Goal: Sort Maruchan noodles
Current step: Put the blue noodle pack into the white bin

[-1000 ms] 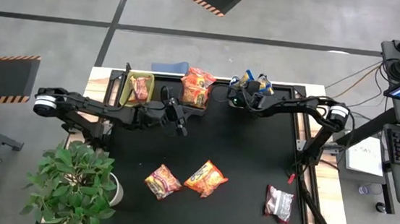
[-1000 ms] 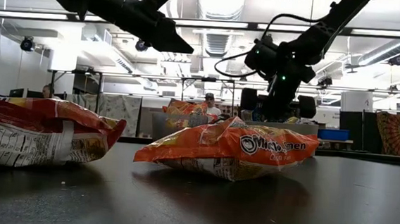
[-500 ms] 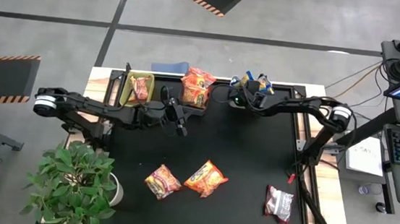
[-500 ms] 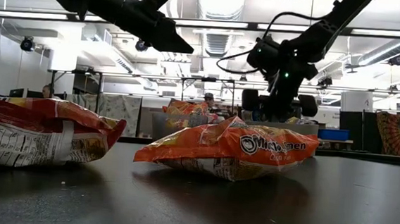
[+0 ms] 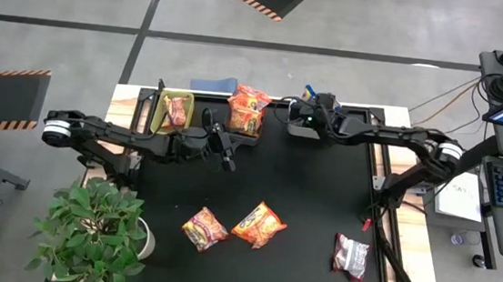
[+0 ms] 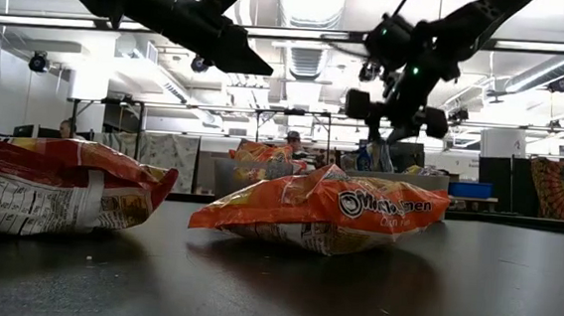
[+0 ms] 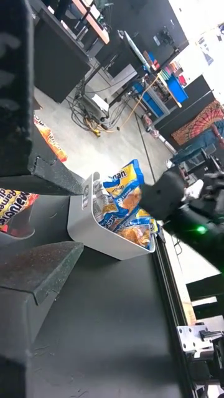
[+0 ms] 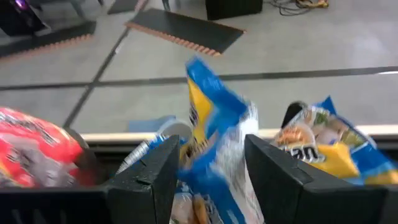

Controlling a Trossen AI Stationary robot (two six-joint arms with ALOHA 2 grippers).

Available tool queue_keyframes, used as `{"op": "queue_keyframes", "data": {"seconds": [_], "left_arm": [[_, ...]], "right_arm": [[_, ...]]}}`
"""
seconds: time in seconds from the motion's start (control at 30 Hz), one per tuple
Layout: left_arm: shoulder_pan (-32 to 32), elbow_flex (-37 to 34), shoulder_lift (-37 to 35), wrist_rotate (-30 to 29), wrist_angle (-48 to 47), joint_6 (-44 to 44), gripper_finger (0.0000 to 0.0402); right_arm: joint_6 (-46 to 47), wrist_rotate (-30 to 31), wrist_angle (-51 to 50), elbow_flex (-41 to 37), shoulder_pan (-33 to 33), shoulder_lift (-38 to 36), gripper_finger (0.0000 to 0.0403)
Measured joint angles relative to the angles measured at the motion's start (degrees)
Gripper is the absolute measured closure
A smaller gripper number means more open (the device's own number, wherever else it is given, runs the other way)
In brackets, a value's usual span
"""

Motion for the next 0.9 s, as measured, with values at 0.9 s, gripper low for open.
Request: {"op": "queue_keyframes", "data": {"seconds": [0.9], "left_arm": [[0.04,0.00,0.02,0.02,1.81,1.73,0.0287]], "right_arm": [[-15.65,-8.99,15.32,0.13,-9.43,9.76,0.0374]]}}
